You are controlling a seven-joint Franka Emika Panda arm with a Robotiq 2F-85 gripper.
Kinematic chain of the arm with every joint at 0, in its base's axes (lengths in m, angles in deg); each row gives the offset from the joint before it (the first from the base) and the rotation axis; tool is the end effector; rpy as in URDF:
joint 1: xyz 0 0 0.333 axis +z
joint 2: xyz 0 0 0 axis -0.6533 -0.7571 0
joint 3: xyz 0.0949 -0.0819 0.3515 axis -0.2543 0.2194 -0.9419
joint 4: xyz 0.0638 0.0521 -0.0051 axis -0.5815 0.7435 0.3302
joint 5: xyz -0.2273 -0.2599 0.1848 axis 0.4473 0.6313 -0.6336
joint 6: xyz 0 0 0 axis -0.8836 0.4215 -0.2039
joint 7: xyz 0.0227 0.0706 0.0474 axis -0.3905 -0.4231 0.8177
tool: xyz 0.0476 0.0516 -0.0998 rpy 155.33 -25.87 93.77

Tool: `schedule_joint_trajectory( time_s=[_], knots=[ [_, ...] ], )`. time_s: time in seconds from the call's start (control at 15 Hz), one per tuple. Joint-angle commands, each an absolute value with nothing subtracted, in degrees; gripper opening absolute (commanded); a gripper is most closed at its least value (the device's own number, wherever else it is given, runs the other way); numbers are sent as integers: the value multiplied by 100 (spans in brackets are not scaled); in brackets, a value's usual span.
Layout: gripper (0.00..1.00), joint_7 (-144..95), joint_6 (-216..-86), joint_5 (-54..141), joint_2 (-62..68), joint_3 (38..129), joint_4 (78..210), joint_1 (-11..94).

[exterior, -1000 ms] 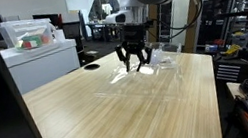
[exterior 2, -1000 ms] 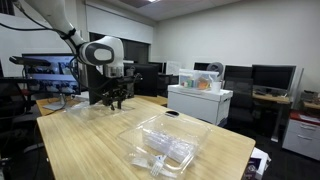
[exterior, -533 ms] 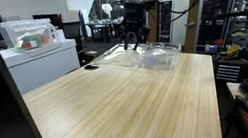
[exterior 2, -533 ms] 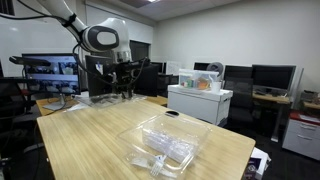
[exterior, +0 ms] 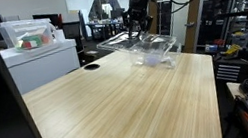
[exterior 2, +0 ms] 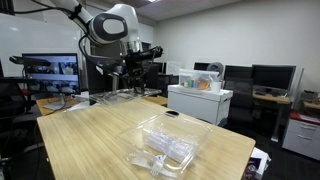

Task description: Pick up the clear packaging lid and put in on the clear packaging box which has a white fork inside on the table

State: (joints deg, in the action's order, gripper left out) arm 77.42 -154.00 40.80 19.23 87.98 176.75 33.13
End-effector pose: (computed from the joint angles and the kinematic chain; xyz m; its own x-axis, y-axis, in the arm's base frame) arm 0.5341 -0.1551 0.4493 0.1528 0.9877 -0.0316 0.9677 -0.1431 0.2076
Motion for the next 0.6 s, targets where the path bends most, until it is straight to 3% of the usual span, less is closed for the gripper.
schedule_joint_trajectory(
  time_s=[0.0, 0.53],
  knots=[
    [16, 8245, -15201, 3935, 1818, 8963, 17318, 3105],
    [16, 9584, -14917, 3346, 804, 9214, 15905, 2430]
  ],
)
